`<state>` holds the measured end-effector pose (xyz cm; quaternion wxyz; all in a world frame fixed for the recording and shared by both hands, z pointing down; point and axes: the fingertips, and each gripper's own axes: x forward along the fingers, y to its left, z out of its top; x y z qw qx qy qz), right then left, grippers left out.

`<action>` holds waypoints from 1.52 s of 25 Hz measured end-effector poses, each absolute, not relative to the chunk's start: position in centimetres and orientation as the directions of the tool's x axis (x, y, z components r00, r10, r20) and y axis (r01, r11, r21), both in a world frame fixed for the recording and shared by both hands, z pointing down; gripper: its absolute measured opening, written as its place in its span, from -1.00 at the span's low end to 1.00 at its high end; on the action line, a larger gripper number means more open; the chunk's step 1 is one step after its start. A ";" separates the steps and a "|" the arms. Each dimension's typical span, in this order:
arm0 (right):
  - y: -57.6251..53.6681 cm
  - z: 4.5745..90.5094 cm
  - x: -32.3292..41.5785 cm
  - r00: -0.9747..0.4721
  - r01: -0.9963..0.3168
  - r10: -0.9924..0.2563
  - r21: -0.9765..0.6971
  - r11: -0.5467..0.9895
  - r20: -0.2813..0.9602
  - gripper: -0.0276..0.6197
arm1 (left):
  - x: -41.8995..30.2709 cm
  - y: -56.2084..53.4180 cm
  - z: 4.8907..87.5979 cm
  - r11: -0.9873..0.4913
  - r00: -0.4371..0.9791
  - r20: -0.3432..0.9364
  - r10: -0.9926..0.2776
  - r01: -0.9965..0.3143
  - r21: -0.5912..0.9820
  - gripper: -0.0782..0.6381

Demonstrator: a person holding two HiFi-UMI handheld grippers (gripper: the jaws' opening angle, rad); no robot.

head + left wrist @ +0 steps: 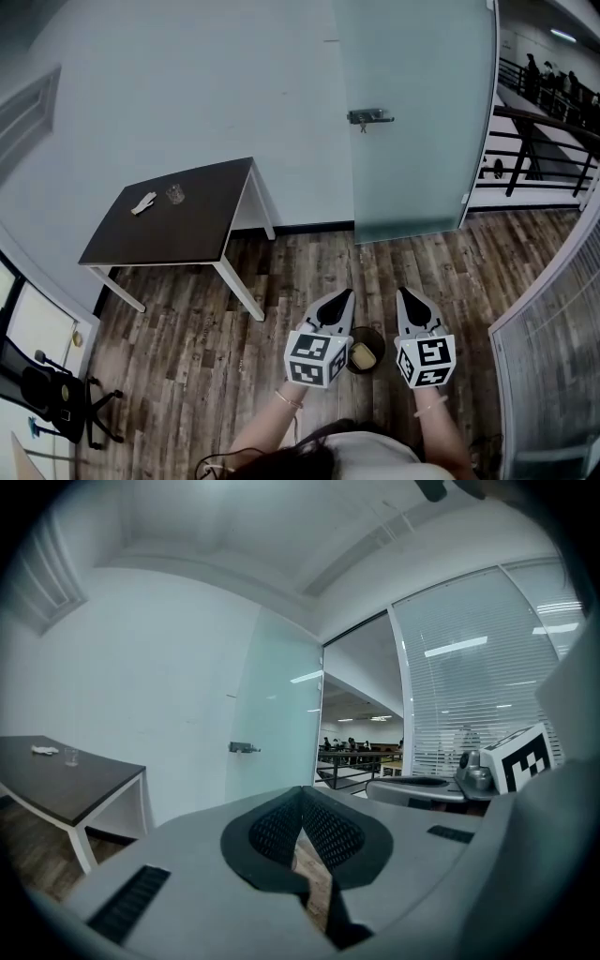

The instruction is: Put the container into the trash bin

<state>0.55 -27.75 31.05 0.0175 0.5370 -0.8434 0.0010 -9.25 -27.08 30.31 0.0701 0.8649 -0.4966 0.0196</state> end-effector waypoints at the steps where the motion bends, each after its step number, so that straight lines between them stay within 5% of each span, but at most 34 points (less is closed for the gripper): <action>1: -27.6 30.8 0.5 -0.424 -0.905 -0.905 0.018 0.424 0.025 -0.90 | -9.3 -27.0 30.2 -0.500 0.509 0.100 -0.855 -0.860 0.099 -0.73; 38: -28.8 30.1 3.2 -0.448 -0.893 -0.894 0.037 0.448 0.009 -0.90 | -4.5 -28.0 29.4 -0.527 0.531 0.071 -0.844 -0.847 0.064 -0.73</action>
